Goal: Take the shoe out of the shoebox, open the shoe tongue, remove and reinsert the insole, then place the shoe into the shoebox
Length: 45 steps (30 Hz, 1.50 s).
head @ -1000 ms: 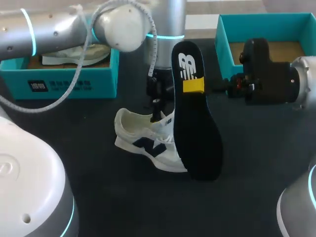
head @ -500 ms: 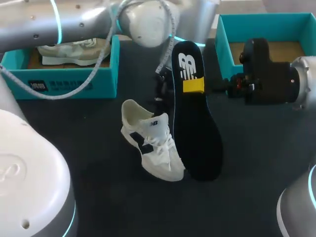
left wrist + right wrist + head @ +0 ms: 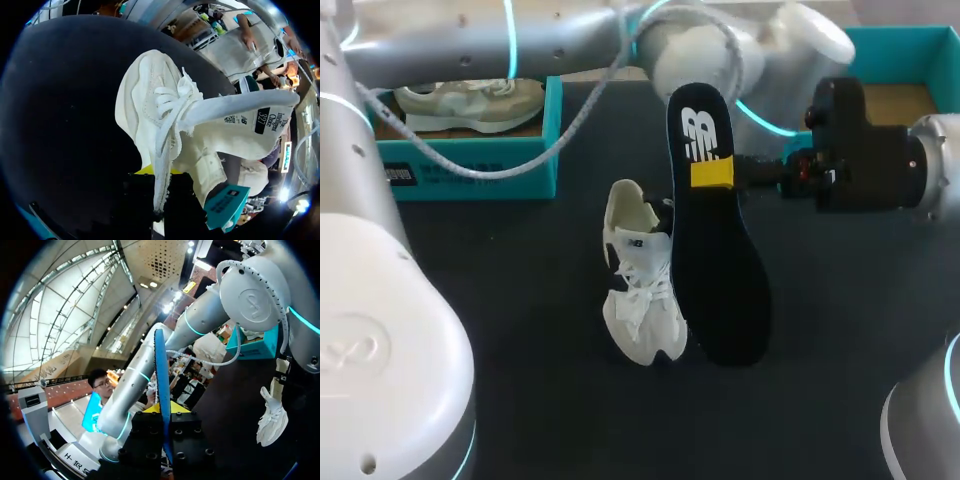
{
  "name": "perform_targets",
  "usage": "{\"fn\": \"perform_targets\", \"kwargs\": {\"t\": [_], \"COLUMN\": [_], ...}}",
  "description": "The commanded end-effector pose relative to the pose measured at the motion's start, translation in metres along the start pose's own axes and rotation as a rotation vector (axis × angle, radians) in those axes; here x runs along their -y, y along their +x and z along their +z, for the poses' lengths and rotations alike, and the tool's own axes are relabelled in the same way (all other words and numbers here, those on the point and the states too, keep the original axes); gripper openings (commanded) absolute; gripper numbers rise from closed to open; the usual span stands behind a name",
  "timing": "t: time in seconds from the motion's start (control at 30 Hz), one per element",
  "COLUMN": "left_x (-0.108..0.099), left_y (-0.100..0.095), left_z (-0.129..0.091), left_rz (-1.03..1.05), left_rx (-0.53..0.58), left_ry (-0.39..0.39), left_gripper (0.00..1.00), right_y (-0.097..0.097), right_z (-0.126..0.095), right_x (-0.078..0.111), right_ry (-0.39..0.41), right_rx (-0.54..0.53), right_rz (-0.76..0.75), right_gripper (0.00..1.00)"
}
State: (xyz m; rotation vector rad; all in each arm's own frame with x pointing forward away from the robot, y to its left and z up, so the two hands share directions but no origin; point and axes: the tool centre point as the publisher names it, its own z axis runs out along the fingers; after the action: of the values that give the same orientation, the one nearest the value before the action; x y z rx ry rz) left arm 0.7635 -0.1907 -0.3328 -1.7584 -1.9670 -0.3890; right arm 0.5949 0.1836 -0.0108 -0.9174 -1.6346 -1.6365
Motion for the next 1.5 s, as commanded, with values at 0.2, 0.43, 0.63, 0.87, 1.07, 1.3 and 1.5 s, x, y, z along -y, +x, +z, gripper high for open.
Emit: {"fn": "perform_targets", "kwargs": {"t": [0.2,0.43,0.63,0.87,1.07,1.3,1.5], "left_x": [-0.005,-0.01,-0.01,-0.009,-0.008,-0.008,-0.02], "left_y": [-0.009,-0.022,-0.031,-0.04,-0.042,-0.024,-0.009], "left_z": [-0.002,-0.001,0.003,0.017,0.024,0.008,-0.02], "left_rz": [-0.056,-0.036,-0.023,-0.016,-0.005,0.004,-0.049], "left_rx": [0.004,0.032,0.081,0.083,0.092,0.174,0.28], "left_ry": [-0.039,-0.064,-0.088,-0.089,-0.075,-0.089,-0.132], "left_gripper": [0.0,0.0,0.0,0.0,0.67,1.0,1.0], "right_y": [0.004,0.004,0.004,0.004,0.004,0.004,0.004], "right_z": [0.005,0.005,0.005,0.005,0.005,0.005,0.005], "right_x": [0.002,0.002,0.002,0.002,0.002,0.002,0.002], "right_ry": [-0.009,-0.009,-0.009,-0.009,-0.009,-0.009,-0.009], "right_rx": [0.007,0.007,0.007,0.007,0.007,0.007,0.007], "right_rz": [0.001,0.001,0.001,0.001,0.001,0.001,0.001], "right_gripper": [0.0,0.0,0.0,0.0,0.0,0.0,0.0]}}
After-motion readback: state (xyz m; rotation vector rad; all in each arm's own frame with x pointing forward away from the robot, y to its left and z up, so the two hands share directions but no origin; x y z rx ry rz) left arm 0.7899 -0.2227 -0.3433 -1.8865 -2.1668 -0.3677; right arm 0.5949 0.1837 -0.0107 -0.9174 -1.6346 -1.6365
